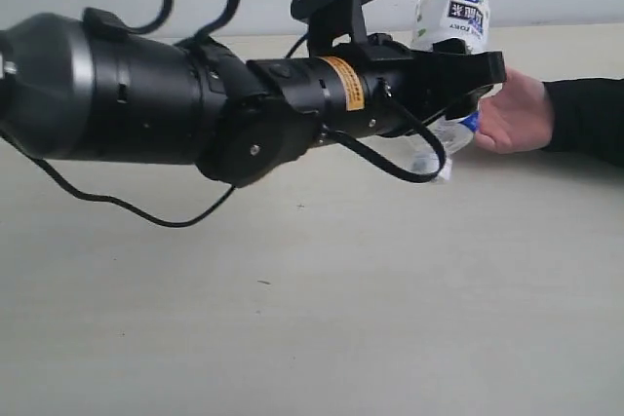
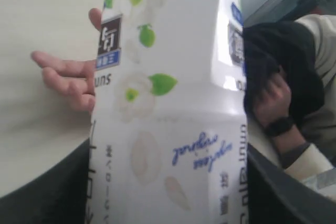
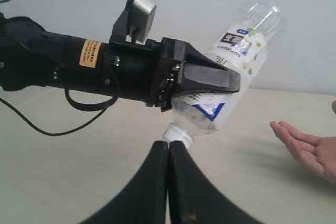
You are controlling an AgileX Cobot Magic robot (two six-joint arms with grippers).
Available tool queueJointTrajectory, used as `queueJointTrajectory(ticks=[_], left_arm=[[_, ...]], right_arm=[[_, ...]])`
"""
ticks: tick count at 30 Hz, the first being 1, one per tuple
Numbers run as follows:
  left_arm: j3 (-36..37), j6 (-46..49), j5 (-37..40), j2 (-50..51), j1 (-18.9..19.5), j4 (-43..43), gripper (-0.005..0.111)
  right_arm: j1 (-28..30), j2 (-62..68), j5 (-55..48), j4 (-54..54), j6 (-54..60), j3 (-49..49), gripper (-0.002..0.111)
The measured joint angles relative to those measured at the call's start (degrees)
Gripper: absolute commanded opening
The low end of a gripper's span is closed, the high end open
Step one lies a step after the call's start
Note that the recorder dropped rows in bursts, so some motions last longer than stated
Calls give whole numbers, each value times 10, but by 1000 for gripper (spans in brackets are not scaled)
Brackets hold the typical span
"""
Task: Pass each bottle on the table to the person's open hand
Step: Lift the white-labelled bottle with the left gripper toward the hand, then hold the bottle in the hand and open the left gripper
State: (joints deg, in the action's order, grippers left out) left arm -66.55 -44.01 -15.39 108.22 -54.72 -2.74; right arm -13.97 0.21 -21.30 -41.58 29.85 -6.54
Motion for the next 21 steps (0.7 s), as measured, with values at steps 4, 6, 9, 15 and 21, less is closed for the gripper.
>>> queueJointTrajectory(ticks=[4,6,9,15,21], left_arm=[[-28,57,-39,51,-21,109,0],[-50,102,-43,75,-32,170,0],[-81,158,-68,105,-48,265,0],[-143,179,-116,157,-67,348,0],[-180,114,-160,210,-67,365,0]], right_arm=[[0,0,0,0,0,0,0],[0,0,0,0,0,0,0],[0,0,0,0,0,0,0],[0,0,0,0,0,0,0],[0,0,0,0,0,0,0]])
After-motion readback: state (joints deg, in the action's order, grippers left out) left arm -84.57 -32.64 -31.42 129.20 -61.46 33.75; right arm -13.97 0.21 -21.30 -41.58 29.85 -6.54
